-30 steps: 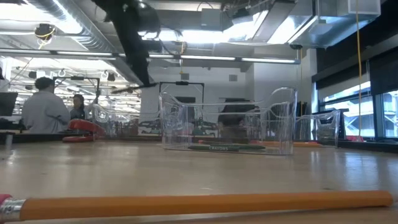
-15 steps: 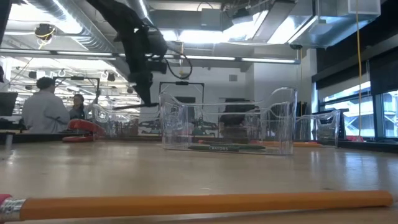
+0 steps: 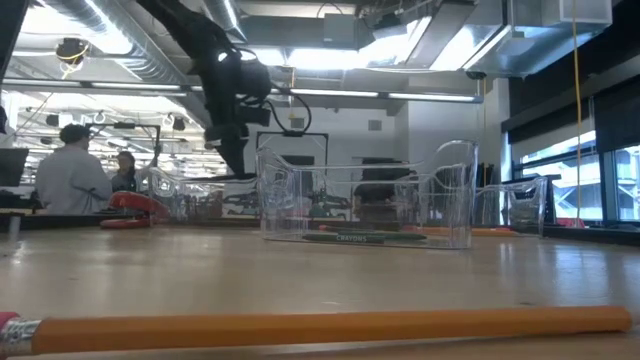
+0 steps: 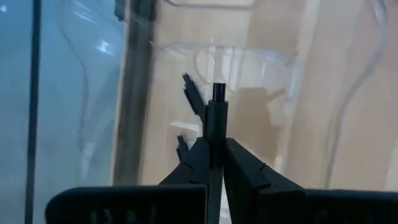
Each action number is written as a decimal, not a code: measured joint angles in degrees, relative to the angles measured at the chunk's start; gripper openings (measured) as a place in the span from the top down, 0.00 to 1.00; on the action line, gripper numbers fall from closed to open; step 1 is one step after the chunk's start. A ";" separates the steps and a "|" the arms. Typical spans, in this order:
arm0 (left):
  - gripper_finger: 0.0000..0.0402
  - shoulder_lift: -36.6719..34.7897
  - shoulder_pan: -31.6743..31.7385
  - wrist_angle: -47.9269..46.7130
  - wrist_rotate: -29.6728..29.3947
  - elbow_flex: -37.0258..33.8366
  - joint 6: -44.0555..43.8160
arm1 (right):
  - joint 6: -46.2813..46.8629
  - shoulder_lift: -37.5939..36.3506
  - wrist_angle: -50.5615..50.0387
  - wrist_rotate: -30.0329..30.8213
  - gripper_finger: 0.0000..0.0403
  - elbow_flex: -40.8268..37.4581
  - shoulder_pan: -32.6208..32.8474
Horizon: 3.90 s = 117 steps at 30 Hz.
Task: Sort crayons/erasers/pens/pencils in bins
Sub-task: Put the black pen into the top left transparent bin, then put the orange pencil into the top right transparent bin
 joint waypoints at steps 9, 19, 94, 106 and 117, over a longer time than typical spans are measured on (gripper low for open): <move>0.97 4.54 0.02 1.74 -0.20 0.00 -1.87 | -0.14 0.00 -0.02 -0.02 0.83 0.00 -1.16; 0.95 8.59 0.02 1.80 -0.50 -0.02 -1.87 | 7.67 0.01 -0.07 1.56 0.83 0.00 -3.36; 0.80 -30.51 -74.34 -19.15 -14.34 0.00 -69.47 | 0.32 10.47 13.60 -4.59 0.99 0.00 16.03; 0.80 -30.51 -84.91 -19.15 -17.57 0.00 -69.49 | 18.85 25.79 21.63 -6.64 0.99 0.00 21.50; 0.80 -30.51 -85.38 -19.15 -18.84 0.00 -72.48 | 36.87 27.81 19.94 -9.59 0.85 -0.04 22.62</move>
